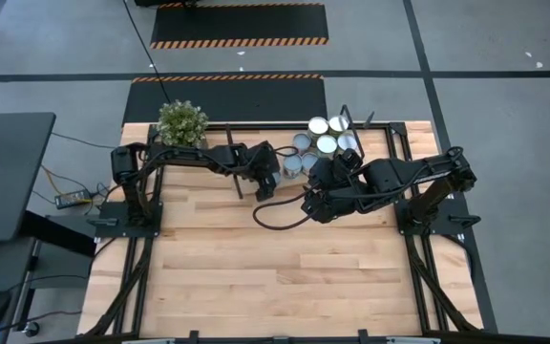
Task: Pick and place cans onto a shelf
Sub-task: Put the canned tuna on the shelf, then return to Home Position
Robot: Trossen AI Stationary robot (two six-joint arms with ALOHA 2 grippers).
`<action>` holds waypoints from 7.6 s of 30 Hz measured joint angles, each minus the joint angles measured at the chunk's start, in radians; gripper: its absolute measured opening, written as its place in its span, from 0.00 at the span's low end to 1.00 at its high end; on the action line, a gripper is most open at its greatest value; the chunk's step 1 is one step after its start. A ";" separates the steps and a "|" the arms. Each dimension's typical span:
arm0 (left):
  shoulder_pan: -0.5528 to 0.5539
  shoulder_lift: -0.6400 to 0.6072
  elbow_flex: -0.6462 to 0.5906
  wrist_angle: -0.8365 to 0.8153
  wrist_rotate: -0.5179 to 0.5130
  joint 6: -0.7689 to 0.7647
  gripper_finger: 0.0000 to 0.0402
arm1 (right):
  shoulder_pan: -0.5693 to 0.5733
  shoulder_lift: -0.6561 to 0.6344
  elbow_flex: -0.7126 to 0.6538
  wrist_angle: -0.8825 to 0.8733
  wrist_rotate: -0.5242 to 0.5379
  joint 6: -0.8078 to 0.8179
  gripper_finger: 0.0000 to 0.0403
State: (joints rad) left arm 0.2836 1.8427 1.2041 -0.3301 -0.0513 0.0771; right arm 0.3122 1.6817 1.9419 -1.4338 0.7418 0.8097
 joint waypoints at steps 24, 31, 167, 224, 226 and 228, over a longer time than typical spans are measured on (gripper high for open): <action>-0.003 -0.190 0.000 0.039 -0.034 -0.088 0.89 | -0.019 0.000 0.000 0.022 -0.003 -0.033 0.86; -0.049 -0.338 0.000 0.019 0.005 -0.137 0.89 | -0.046 0.000 0.000 0.077 -0.013 -0.120 0.86; -0.266 -1.640 -1.162 0.319 -0.345 -0.093 0.07 | -0.329 -1.315 -1.936 1.843 -0.553 -0.543 0.86; -0.271 -1.640 -1.163 0.324 -0.345 -0.092 0.07 | -0.329 -1.315 -1.936 1.843 -0.553 -0.543 0.86; -0.271 -1.640 -1.163 0.324 -0.345 -0.092 0.07 | -0.329 -1.315 -1.936 1.843 -0.553 -0.543 0.86; -0.271 -1.640 -1.163 0.324 -0.345 -0.092 0.08 | -0.329 -1.315 -1.936 1.843 -0.553 -0.543 0.86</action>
State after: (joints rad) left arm 0.0128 0.2024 0.0414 -0.0059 -0.3962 -0.0147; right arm -0.0167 0.3672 0.0063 0.4095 0.1886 0.2668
